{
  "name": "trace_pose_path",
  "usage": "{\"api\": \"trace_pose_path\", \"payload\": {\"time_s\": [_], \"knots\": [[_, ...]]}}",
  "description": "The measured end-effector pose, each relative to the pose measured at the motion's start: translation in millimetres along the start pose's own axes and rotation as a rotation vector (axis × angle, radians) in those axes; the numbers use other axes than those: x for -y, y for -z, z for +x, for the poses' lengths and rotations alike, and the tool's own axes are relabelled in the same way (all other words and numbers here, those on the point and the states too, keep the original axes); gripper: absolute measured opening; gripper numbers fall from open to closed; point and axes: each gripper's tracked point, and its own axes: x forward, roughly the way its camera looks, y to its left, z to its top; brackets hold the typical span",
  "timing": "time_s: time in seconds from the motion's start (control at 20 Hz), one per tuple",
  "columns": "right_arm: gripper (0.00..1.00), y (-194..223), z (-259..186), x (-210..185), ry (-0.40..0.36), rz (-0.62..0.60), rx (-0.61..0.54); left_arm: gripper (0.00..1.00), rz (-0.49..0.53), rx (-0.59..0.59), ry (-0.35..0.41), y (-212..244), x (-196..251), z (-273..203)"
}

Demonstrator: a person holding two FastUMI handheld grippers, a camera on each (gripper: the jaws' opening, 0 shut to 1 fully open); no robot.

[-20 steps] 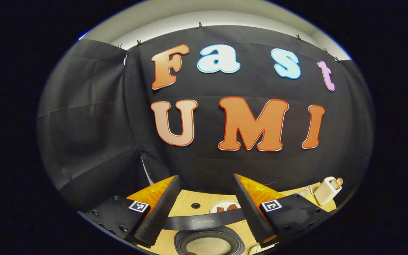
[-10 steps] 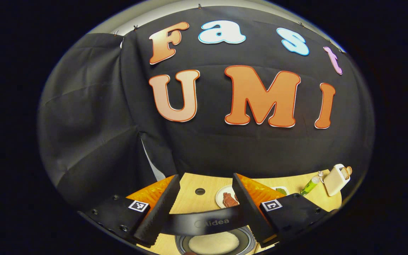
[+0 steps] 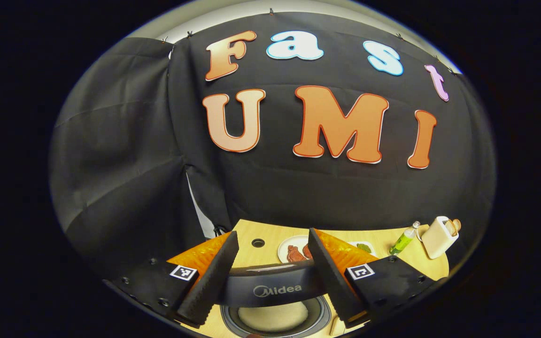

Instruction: Close the left gripper, press the button to open the rice cooker; take a wooden spoon from the chopstick holder with the right hand, scoop a spoonful of rice and pour it into the rice cooker, then put the wooden spoon back into the chopstick holder.

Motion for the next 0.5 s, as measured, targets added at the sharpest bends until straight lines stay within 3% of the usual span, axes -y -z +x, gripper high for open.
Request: {"api": "trace_pose_path", "payload": {"time_s": [0.15, 0.2, 0.25, 0.3, 0.35, 0.5], "knots": [[0.95, 2.6, 1.1, -3.3, -0.016, 0.000, -0.009, 0.98, 0.025, -0.002, 0.008, 26.0, 7.5, -21.6], [1.00, 2.1, 0.2, -4.2, -0.022, 0.004, -0.007, 1.00, 0.033, -0.003, 0.010, 35.7, 9.8, -26.5], [0.95, 1.7, 0.6, -6.8, -0.030, 0.007, -0.004, 0.99, 0.038, -0.003, 0.010, 44.2, 12.2, -31.9], [1.00, 2.3, 0.3, -9.3, -0.037, 0.007, -0.003, 0.98, 0.043, -0.001, 0.010, 53.3, 13.9, -37.5], [0.95, 3.9, 0.6, -11.1, -0.046, 0.004, -0.004, 0.98, 0.042, 0.003, 0.008, 62.5, 16.0, -43.3], [0.95, 9.4, -0.4, -16.5, -0.070, -0.013, -0.020, 1.00, 0.003, 0.023, 0.006, 91.4, 17.9, -53.2]]}}
